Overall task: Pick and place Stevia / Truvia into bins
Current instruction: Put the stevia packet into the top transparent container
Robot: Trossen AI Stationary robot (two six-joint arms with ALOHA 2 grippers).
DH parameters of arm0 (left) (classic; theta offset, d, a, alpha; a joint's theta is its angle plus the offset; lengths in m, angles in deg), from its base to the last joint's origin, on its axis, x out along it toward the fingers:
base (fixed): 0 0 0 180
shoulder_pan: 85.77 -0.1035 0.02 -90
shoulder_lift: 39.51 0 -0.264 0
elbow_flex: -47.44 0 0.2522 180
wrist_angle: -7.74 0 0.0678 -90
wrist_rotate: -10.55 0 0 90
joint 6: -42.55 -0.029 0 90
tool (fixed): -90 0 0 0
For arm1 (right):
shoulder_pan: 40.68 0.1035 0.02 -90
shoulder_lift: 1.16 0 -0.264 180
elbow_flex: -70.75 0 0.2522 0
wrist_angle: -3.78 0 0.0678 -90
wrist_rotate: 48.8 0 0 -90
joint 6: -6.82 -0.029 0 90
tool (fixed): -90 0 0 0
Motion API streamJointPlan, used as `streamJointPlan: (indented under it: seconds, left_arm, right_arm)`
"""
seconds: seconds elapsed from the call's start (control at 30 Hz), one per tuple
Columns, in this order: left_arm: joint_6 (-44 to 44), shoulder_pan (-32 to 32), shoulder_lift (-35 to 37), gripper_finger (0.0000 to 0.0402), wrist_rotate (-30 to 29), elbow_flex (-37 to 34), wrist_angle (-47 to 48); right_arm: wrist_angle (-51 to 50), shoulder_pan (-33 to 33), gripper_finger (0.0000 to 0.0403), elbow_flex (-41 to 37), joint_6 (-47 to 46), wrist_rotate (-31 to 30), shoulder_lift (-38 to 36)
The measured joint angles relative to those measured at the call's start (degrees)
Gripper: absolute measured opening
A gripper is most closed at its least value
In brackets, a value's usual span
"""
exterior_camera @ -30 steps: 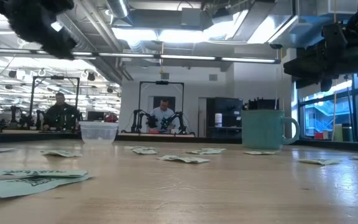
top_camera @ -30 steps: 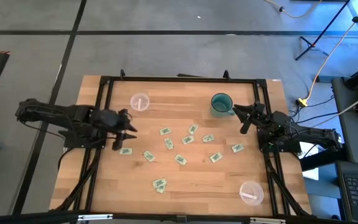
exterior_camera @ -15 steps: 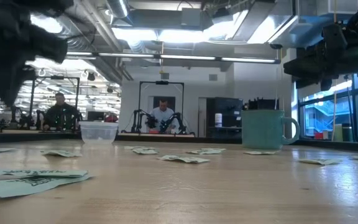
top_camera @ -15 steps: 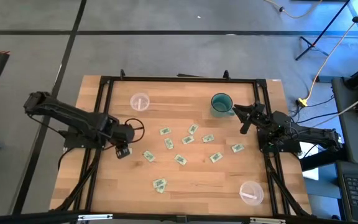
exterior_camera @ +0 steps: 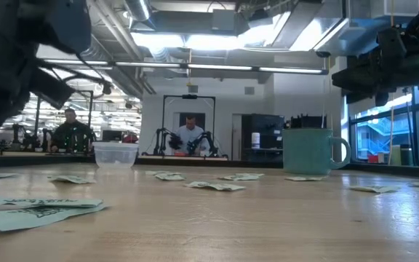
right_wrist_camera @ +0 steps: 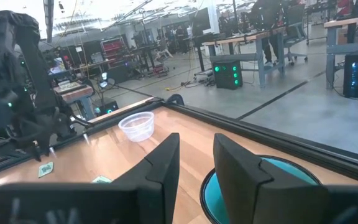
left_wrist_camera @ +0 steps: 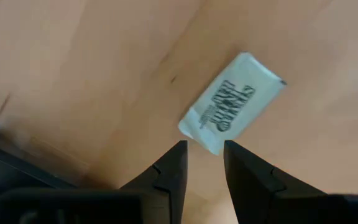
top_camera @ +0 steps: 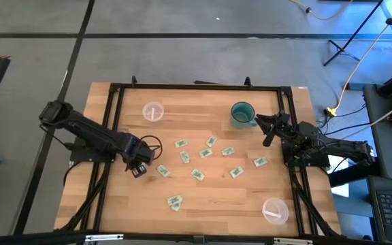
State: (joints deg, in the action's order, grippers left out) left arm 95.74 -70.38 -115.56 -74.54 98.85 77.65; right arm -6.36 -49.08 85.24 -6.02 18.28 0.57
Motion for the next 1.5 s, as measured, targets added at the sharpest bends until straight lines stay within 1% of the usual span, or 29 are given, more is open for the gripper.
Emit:
streamJointPlan:
  seconds: [0.2,0.47,0.7,0.9,1.2,1.5]
  left_arm:
    - [-0.83,0.00,-4.06,0.0091,-0.24,0.00,-0.26]
    - [-0.41,-0.02,-8.06,0.0081,-0.17,0.02,-2.94]
    - [-0.41,-0.07,-11.12,0.0063,0.76,0.28,-3.70]
    - [-0.46,-0.07,-11.31,0.0039,0.85,0.28,-4.12]
    - [-5.44,-0.24,-10.32,0.0004,0.62,-0.02,-4.61]
    - [-7.97,-0.50,-9.88,0.0002,0.58,-0.04,-4.69]
  right_arm:
    - [0.02,0.02,0.0102,0.00,-0.27,0.00,0.00]
    - [-0.01,0.01,0.0102,-0.01,-0.22,0.00,0.00]
    - [-0.01,0.02,0.0102,-0.02,-0.20,0.00,0.00]
    - [-0.01,-0.01,0.0102,-0.02,-0.20,0.00,0.00]
    - [0.01,0.02,0.0102,-0.02,-0.17,0.02,0.00]
    - [0.01,0.01,0.0102,-0.02,0.02,0.00,0.00]
